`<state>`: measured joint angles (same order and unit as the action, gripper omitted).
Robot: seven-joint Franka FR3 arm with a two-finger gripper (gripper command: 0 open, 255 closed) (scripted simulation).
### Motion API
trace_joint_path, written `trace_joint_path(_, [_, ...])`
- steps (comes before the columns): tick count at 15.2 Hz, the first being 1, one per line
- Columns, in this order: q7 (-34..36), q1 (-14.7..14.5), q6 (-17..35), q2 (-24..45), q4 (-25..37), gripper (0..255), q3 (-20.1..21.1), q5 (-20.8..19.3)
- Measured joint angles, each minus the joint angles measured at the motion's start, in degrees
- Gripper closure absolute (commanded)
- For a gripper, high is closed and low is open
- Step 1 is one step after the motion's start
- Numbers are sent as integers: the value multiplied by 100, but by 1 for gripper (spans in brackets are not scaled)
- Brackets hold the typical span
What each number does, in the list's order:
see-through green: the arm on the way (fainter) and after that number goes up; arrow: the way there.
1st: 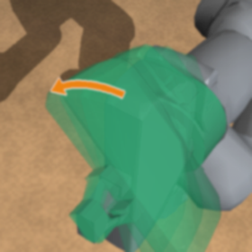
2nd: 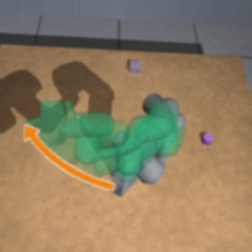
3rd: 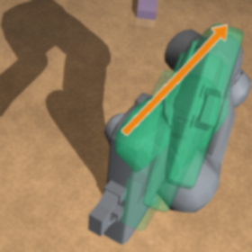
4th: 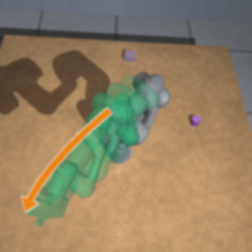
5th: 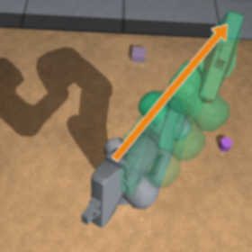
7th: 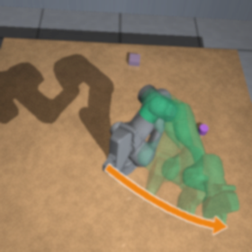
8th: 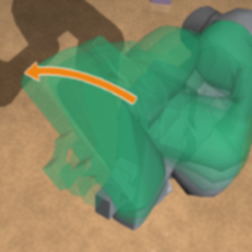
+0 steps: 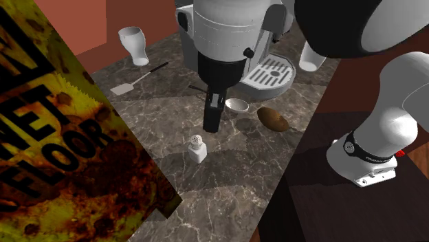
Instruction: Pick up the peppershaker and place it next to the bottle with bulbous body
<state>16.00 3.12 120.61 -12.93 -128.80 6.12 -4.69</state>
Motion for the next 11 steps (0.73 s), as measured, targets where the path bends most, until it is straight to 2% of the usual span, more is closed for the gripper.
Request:
trace_joint_path(5, [260, 14, 428, 1013, 380, 0, 35, 21])
trace_joint_path(11, [352, 21, 910, 1429, 273, 0, 30, -32])
